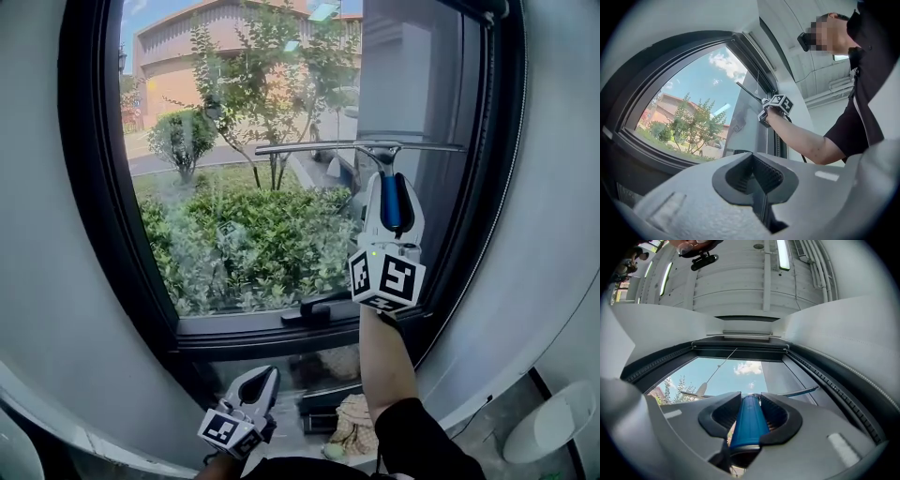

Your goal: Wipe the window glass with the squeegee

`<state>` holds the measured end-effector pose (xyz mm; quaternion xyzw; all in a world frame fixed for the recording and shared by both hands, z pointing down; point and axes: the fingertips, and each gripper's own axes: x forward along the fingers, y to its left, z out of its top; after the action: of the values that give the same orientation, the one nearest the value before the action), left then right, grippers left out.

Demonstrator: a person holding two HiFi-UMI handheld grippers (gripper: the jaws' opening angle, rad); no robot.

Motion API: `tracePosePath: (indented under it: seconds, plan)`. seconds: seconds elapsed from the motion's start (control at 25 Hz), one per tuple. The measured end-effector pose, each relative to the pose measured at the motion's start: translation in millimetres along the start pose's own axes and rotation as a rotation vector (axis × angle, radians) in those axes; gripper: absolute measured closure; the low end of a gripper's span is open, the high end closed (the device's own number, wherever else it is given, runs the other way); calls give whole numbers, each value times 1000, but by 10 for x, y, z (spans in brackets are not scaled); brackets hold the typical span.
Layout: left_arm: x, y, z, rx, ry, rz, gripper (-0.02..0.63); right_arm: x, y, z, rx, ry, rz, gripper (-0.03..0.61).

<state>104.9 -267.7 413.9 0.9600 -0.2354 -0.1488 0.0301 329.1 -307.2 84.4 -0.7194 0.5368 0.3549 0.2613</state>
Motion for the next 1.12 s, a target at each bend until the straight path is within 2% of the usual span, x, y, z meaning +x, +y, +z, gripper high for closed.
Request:
tracePosePath:
  seconds: [0.16,0.36,0.76,1.12]
  plan:
    - [106,26,138,34,-19,-17,615,212,-7,66,5,-39,12,445]
    - [243,3,329,73,-47,-48,614,364,-87,57,44,-42,-21,445]
    - [284,86,254,52,-30,-37,614,517,-90,72,69,-65,-24,445]
    - [258,188,315,32,-52,-2,614,456,-92,8,78,-53,-20,445]
